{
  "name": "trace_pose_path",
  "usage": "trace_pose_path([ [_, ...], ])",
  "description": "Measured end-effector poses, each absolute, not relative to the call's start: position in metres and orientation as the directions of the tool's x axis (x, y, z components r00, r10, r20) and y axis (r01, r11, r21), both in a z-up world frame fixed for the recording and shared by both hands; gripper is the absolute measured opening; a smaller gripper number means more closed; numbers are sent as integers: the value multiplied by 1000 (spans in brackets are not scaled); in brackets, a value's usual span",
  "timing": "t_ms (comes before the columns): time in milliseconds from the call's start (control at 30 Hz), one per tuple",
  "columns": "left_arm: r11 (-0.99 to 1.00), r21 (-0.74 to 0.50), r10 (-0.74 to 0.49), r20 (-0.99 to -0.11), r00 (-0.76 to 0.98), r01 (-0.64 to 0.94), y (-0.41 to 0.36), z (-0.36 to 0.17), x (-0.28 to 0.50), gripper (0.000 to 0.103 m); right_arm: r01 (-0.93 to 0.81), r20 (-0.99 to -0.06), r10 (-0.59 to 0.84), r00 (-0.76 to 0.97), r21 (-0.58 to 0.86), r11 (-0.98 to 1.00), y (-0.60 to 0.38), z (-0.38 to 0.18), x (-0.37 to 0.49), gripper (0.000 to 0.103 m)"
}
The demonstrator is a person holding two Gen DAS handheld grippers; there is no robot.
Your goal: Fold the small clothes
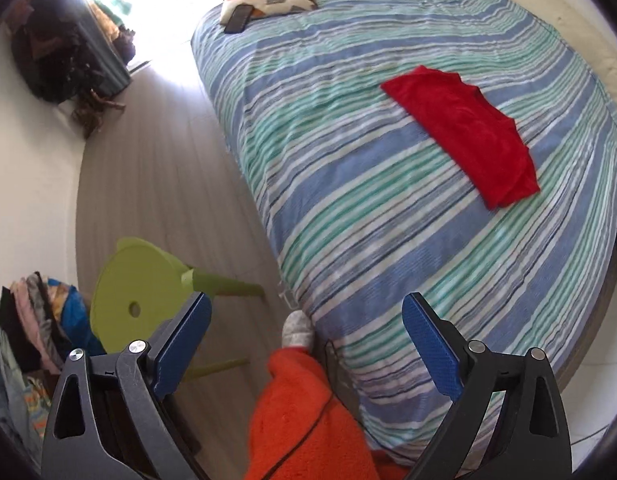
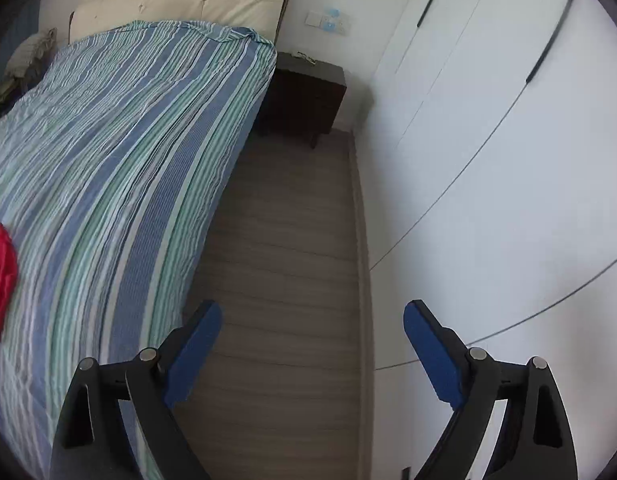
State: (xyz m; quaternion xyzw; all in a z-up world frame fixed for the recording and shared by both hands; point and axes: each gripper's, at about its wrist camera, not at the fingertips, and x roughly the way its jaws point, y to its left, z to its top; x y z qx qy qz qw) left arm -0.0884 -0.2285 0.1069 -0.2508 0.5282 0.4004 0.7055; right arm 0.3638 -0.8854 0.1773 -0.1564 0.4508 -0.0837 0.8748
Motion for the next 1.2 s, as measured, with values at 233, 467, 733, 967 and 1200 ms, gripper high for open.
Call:
trace_pose_path([
  [233,635,63,243,-963,121,-770,-220,39,-44,98,-252,-678,-156,719,-462,850,-785,204,378,92],
  [467,608,70,235,-967,94,-790,-192,-36,12,98,-497,-821,78,565,-264,826,-624,70,416,92],
  [733,527,16,293,-942,165,-850,-126,-99,111,98,-716,-885,219,412,-166,678,-477,-74,500,92],
  [967,462,17,491,-837,240,-887,-50,-175,157,103,-606,-828,247,503,-134,784,-436,-137,577,103],
  [1200,458,-4,529,-802,276,-889,-57,-174,148,103,-600,-817,276,507,-105,793,-436,-163,575,103],
])
